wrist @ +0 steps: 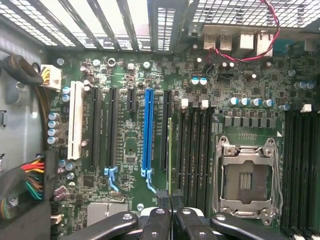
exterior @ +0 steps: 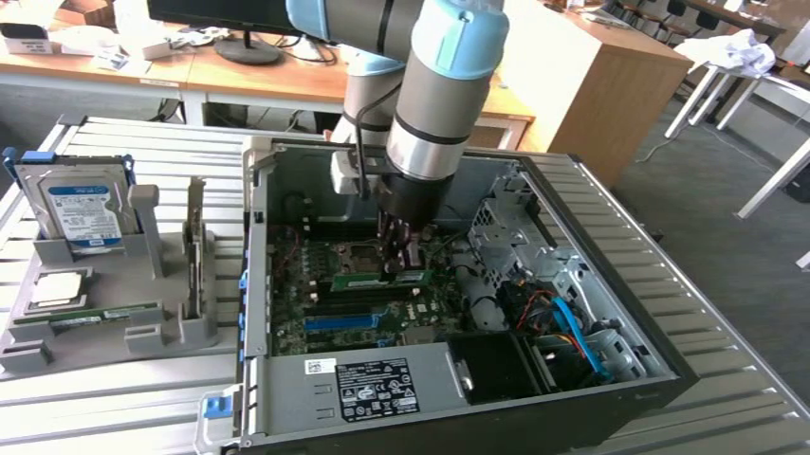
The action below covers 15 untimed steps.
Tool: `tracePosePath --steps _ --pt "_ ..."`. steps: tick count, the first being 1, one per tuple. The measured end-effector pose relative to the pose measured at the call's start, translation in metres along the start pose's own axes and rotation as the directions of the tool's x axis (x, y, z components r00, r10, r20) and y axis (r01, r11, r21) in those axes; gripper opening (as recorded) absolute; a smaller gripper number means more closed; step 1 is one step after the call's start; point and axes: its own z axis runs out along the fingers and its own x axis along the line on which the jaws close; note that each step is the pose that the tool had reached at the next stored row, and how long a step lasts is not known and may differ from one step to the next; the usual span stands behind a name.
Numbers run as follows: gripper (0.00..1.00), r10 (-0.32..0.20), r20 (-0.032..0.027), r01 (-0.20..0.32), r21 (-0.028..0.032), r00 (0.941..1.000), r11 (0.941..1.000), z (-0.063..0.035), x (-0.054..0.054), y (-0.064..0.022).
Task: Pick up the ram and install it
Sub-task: 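Insert the ram into the slot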
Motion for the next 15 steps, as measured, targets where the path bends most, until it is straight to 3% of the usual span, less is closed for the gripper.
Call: tracePosePath --steps 15 --pt "0.12 0.033 0.0005 -0.033 0.0002 0.9995 0.9995 0.0076 -0.011 0.0051"
